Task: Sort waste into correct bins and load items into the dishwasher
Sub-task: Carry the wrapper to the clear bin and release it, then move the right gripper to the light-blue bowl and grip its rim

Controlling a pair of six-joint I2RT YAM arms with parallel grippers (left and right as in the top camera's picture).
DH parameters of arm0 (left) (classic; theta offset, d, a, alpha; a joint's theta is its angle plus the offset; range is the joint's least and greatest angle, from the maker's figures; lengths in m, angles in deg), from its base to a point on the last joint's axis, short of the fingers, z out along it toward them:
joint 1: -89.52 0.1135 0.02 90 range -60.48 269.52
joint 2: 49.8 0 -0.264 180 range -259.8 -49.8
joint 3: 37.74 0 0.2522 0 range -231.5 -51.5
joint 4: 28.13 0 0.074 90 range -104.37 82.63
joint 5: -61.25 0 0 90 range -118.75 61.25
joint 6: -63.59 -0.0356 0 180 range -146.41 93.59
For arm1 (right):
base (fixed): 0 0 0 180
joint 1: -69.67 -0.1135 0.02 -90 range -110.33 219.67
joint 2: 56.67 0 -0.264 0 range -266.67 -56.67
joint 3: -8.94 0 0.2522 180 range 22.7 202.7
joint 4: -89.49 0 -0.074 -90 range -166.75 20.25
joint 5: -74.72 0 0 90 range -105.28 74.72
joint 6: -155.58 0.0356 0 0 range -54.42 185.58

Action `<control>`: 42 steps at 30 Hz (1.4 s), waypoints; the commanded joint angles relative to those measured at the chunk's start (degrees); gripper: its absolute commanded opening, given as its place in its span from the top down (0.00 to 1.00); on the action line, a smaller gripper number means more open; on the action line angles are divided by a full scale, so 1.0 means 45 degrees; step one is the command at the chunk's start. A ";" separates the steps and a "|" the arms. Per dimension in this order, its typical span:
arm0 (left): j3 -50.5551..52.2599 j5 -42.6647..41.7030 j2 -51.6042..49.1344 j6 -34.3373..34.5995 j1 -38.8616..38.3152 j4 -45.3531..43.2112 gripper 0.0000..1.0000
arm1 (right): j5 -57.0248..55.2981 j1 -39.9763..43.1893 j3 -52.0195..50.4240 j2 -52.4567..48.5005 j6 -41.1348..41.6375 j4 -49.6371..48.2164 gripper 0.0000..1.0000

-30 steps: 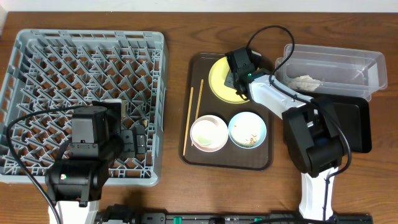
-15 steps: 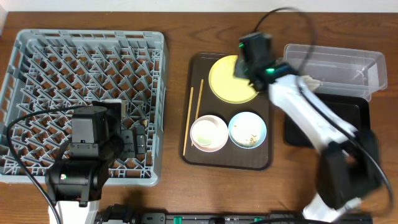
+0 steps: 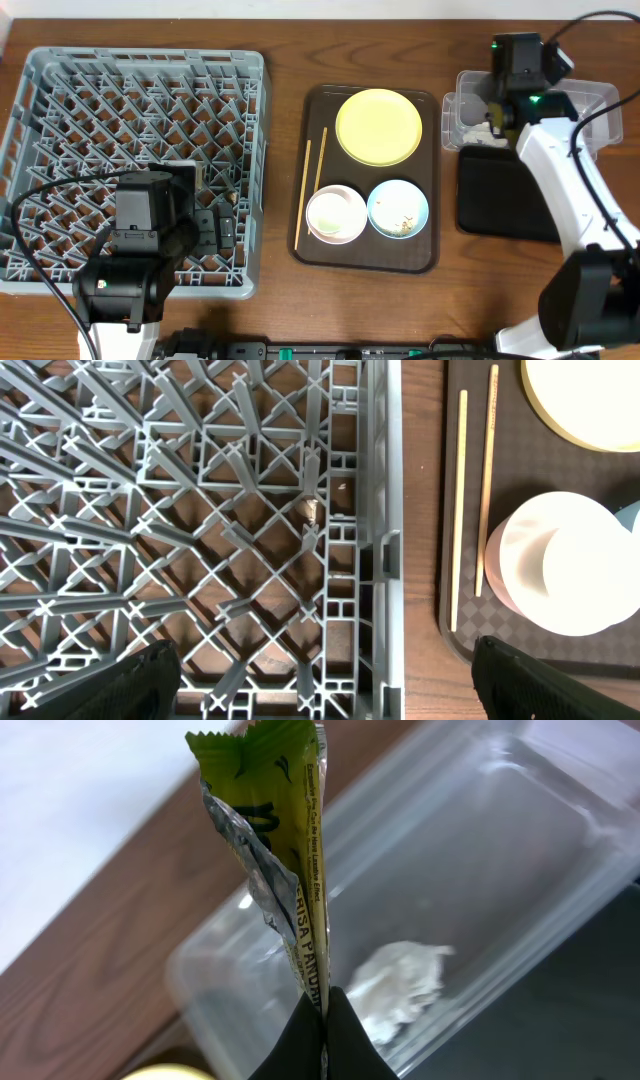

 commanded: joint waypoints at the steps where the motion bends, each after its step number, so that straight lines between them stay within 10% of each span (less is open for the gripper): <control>1: -0.0287 -0.0180 0.0010 0.0029 0.0063 0.0034 0.05 | -0.0053 0.0578 0.0029 -0.0437 0.0908 0.0175 0.99; 7: -0.0287 -0.0180 0.0010 0.0029 0.0063 0.0039 0.05 | 0.0126 0.1093 0.0029 -0.0714 0.0894 0.0359 0.91; 13: -0.0287 -0.0180 0.0010 0.0029 0.0063 0.0034 0.05 | 0.0121 0.1132 0.0029 -0.0714 0.0806 0.0369 0.44; 19: -0.0287 -0.0180 0.0010 0.0029 0.0063 0.0034 0.05 | 0.0126 0.1132 0.0029 -0.0714 0.0073 0.0350 0.19; 33: -0.0287 -0.0175 0.0010 0.0024 0.0063 0.0034 0.05 | 0.8072 -0.0049 0.0044 0.1530 -0.9996 0.0646 0.15; 42: -0.0287 -0.0175 0.0005 0.0024 0.0063 0.0034 0.05 | 0.8738 -0.2637 -0.0277 0.1588 -1.0710 0.4605 0.23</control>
